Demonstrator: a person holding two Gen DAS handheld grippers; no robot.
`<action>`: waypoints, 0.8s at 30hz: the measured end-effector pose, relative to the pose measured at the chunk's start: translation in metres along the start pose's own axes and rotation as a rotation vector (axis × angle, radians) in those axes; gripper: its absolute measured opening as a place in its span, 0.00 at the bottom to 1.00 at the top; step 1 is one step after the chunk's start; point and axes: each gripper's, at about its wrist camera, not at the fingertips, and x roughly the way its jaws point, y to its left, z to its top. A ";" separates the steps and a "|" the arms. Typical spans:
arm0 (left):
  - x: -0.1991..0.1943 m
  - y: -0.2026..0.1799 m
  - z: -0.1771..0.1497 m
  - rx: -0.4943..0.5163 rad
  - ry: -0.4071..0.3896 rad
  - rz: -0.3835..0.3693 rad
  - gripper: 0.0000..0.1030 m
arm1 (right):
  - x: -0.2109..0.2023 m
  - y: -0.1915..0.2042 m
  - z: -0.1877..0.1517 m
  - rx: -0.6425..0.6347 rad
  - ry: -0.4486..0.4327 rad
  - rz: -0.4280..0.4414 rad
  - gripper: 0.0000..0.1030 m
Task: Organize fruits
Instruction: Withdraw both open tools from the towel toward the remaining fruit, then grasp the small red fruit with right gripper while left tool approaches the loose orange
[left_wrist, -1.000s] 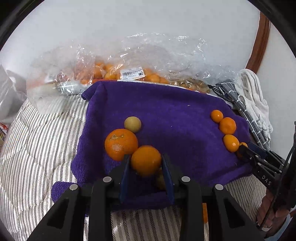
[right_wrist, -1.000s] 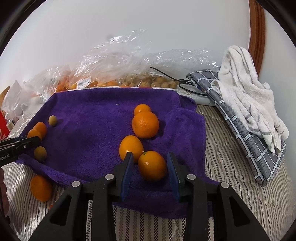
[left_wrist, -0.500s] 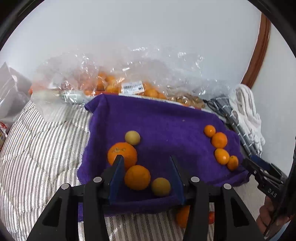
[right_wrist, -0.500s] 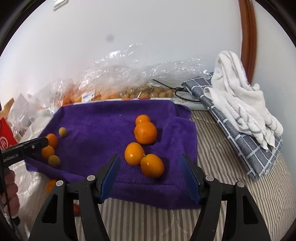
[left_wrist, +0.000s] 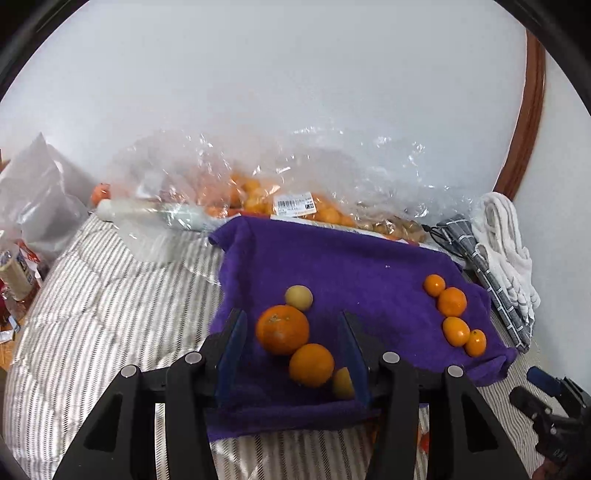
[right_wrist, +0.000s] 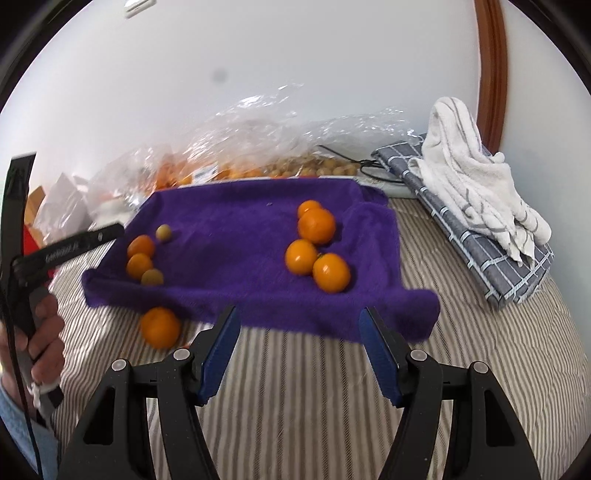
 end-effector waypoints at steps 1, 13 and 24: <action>-0.004 0.002 -0.001 0.001 0.003 -0.005 0.47 | -0.003 0.004 -0.002 -0.010 0.002 0.005 0.64; -0.043 0.061 -0.057 0.117 0.073 0.076 0.47 | 0.005 0.046 -0.018 -0.070 0.019 0.098 0.57; -0.036 0.091 -0.067 -0.009 0.127 0.004 0.47 | 0.032 0.072 -0.022 -0.151 0.104 0.118 0.51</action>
